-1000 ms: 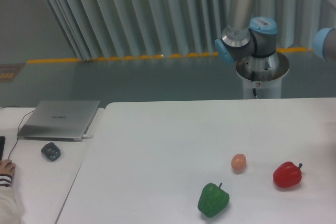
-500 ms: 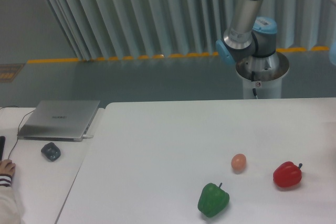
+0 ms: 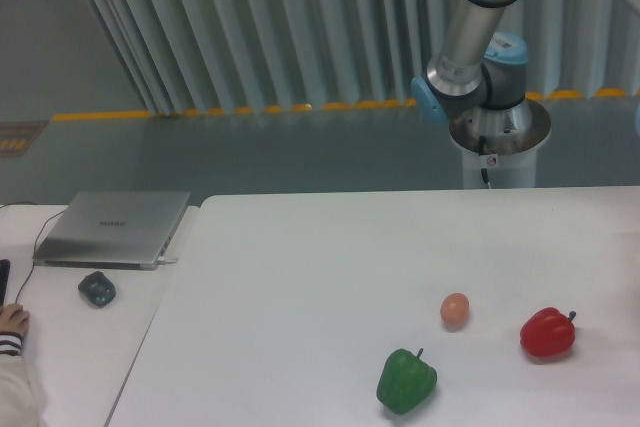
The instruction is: Place the triangular bread on the table
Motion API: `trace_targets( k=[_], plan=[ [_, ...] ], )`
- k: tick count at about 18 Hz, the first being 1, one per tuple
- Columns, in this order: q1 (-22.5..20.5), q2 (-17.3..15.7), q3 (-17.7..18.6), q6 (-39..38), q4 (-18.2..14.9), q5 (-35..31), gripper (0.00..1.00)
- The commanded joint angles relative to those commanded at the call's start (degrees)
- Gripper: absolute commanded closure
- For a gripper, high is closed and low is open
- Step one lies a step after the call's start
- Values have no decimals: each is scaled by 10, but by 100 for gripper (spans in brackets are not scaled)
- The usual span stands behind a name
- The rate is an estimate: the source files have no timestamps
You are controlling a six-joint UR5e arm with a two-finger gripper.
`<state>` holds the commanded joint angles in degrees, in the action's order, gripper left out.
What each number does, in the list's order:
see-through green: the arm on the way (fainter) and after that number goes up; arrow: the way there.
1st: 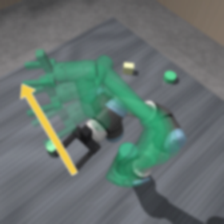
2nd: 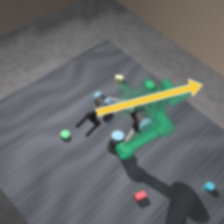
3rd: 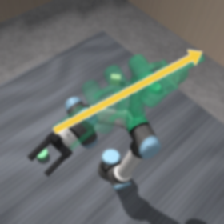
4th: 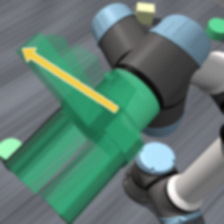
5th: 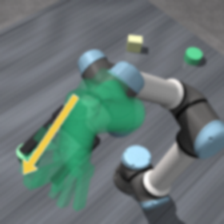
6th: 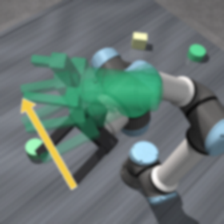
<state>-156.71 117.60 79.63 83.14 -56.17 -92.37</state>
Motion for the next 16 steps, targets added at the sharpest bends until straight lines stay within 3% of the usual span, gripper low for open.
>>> trace_targets(
  k=[2,16],
  plan=[
    [1,12,2,-2,25,-2,0],
    [-1,48,-4,-1,27,-2,0]
  ],
)
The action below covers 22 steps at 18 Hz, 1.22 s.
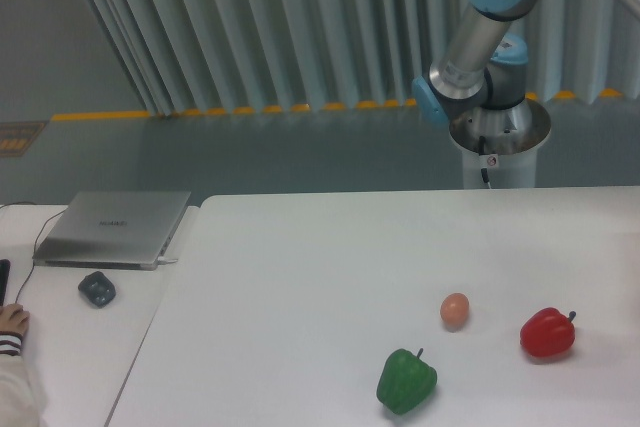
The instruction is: Place the triangular bread on the table
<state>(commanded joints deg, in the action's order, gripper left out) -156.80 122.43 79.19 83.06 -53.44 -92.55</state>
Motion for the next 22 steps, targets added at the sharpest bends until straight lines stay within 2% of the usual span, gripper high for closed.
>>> trace_targets(
  k=[12,22],
  plan=[
    [4,5,10,-4,0,0,0],
    [7,14,-2,-6,1,1,0]
  ],
)
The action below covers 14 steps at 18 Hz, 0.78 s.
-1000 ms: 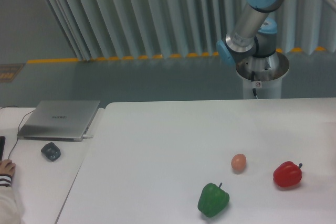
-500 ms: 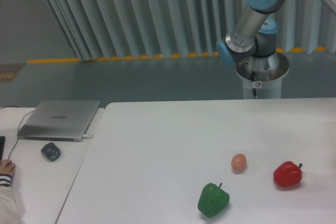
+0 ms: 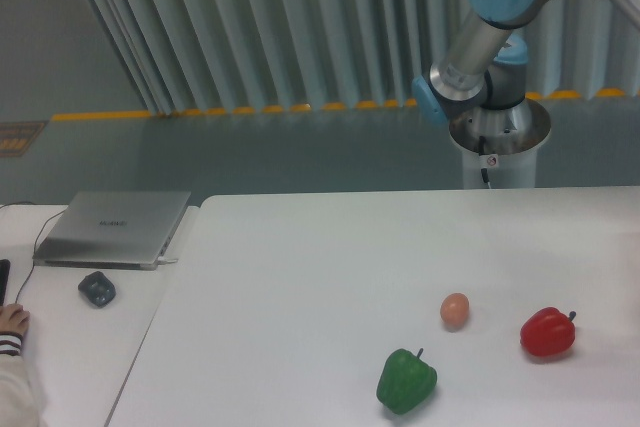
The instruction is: Place the triangular bread on the table
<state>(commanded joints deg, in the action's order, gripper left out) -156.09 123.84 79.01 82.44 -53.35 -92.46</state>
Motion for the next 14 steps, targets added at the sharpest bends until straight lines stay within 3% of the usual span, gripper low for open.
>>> trace_targets(
  k=[10,11,14],
  plan=[
    [1,10,-8,-1,0,0,0],
    [1,11,-8,-3,0,-1,15],
    [2,10,-5,-6,0,0,19]
  ],
)
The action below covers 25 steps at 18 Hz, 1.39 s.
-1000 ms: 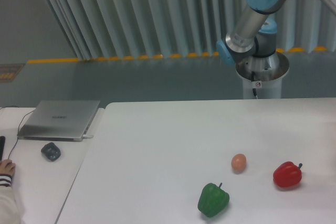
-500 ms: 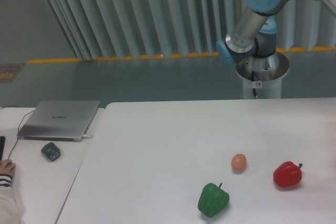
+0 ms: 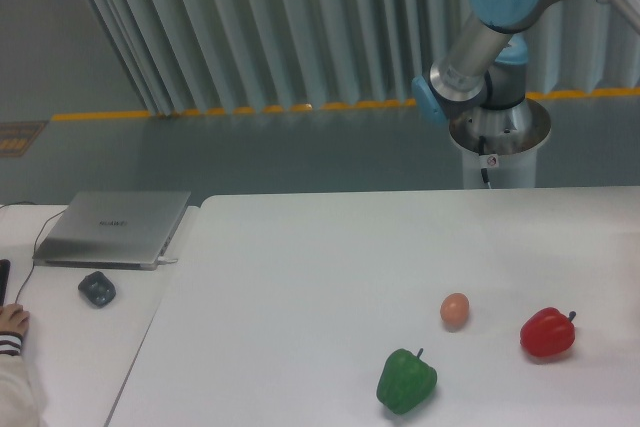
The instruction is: Place the triangular bread on the table
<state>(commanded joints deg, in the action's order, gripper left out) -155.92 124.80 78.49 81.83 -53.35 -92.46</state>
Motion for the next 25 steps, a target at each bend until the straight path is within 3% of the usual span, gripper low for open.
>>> trace_targets(
  k=[1,3,7,8,13,16,19,24,25],
  plan=[
    [0,0,0,-1,0,-1,22],
    [3,0,0,-17,0,-1,46],
    [4,-6,-1,-23,-3,0,55],
    [4,-8,-1,-23,-4,1,63],
    [0,-18,0,-23,-9,30,65],
    [-1,-21,-1,-24,-20,32,72],
    [-2,-24,1,-26,-25,32,89],
    [-2,-27,4,-27,-32,33,100],
    [-4,-27,4,-26,-31,41,65]
  ],
)
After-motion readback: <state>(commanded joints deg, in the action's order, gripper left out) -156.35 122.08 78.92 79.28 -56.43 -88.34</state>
